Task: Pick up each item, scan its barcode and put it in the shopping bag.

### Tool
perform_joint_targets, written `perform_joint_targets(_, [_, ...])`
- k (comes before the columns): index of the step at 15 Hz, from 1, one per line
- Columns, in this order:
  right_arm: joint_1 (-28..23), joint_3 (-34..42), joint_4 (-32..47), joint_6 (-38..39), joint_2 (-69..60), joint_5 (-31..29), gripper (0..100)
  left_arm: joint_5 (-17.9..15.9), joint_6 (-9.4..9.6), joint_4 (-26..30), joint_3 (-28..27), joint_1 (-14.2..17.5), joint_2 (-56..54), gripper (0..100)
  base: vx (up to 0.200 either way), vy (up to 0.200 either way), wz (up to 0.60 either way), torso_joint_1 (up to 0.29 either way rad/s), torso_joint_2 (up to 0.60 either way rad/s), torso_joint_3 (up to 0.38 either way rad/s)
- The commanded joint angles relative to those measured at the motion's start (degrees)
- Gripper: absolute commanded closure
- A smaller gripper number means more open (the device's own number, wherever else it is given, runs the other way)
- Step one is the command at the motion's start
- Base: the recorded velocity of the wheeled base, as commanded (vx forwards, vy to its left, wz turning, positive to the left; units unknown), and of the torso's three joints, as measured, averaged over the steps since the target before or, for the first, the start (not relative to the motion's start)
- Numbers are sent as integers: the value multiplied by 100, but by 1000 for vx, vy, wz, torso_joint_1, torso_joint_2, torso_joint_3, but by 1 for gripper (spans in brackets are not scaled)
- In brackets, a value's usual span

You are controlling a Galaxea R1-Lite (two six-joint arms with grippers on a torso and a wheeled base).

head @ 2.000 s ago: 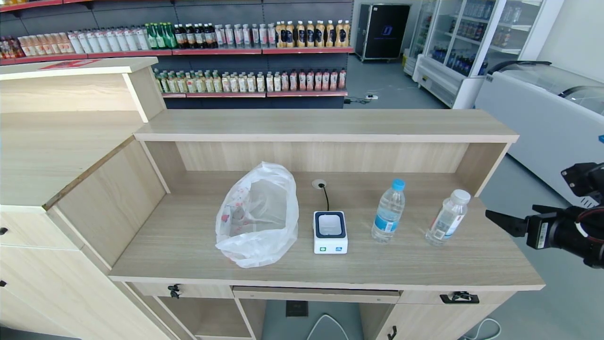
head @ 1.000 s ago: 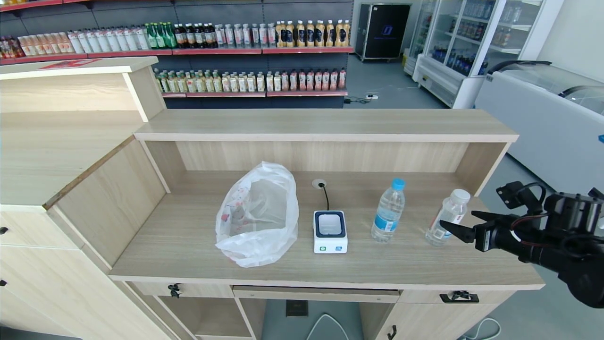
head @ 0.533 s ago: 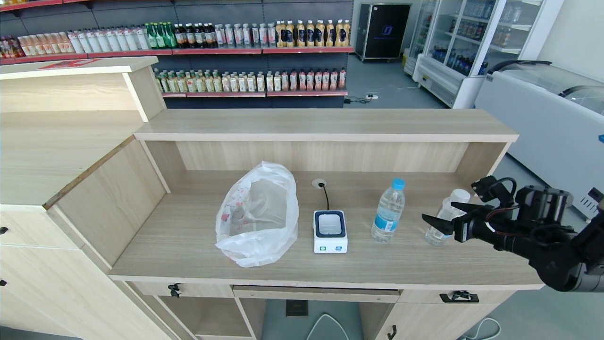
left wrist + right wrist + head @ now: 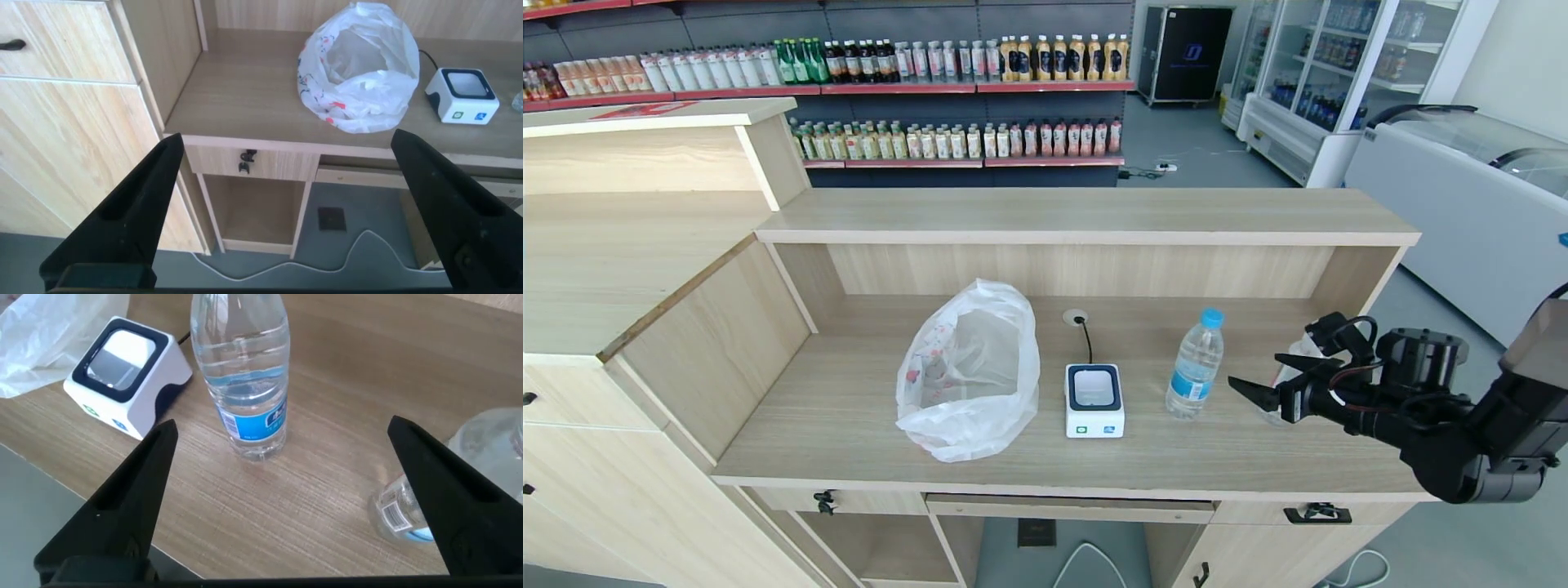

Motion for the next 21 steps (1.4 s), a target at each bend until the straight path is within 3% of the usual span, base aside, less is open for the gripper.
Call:
perform_joint_targets(1, [81,-148,0,-6,160,-6,0,2,-3,0,0,2,-2,0,0,0,0,0,0,0])
perform_joint_targets(13, [371,-491,-835,-6,977,46,0,2,-3,0,0,2,-2,0,0,0,0,0,0,0])
perform_joint_targets(21, [494,-1150,-861,21,1329,143,0,2,-3,0,0,2,-2,0,0,0,0,0,0,0])
